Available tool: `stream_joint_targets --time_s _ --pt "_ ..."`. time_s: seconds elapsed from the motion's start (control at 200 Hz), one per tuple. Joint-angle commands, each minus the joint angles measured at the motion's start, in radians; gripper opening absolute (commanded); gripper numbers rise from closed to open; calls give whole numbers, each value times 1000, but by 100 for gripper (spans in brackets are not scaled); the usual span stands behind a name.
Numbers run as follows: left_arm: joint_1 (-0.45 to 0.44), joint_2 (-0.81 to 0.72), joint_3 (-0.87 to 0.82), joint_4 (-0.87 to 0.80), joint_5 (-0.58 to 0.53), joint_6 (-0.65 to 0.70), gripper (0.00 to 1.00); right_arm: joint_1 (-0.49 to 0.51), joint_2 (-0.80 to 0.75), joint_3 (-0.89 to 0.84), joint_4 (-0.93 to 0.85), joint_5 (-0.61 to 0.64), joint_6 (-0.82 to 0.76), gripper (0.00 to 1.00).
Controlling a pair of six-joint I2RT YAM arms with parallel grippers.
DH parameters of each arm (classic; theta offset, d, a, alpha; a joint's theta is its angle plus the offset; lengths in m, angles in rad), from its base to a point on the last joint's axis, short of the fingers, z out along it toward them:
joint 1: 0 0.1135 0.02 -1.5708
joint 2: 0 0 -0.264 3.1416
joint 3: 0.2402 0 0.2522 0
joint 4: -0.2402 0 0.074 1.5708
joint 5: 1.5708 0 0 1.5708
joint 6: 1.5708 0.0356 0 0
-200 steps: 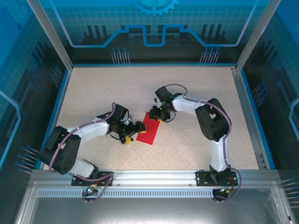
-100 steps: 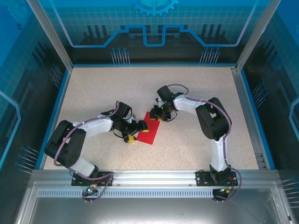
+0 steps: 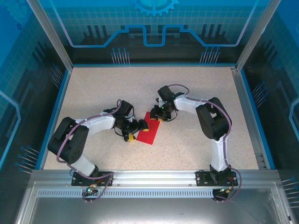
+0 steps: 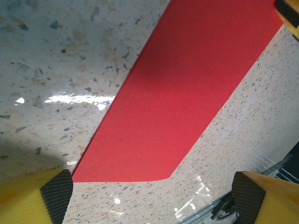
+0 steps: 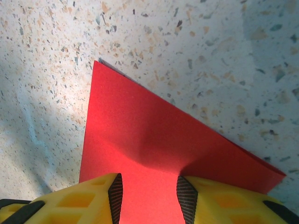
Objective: Fold a paper plane with a square sheet of paper (pick it up from the middle)
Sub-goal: Fold the triangle a second time at the center of the table.
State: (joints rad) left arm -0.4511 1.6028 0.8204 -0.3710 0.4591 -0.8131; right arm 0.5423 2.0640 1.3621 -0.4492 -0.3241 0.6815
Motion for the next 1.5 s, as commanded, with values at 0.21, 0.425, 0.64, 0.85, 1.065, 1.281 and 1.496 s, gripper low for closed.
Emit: stream_joint_targets --time_s 0.21,0.425,0.64,0.85,1.065,1.281,1.496 --pt "-72 52 97 -160 -134 28 92 -27 94 -53 -47 85 -2 42" --pt "-97 52 133 -227 -220 40 92 -31 94 -63 -39 81 -1 42" --pt "-123 80 157 -201 -194 41 91 -34 96 -67 -33 77 -2 42" --pt "-141 102 187 -207 -180 51 90 -35 94 -75 -31 77 -2 42" --pt "-142 83 190 -219 -185 60 90 -36 100 -75 -28 76 -1 42" --pt "-142 92 192 -266 -249 63 90 -36 105 -75 -29 77 1 42" --pt "-143 111 185 -226 -205 56 90 -38 112 -74 -29 76 4 42"
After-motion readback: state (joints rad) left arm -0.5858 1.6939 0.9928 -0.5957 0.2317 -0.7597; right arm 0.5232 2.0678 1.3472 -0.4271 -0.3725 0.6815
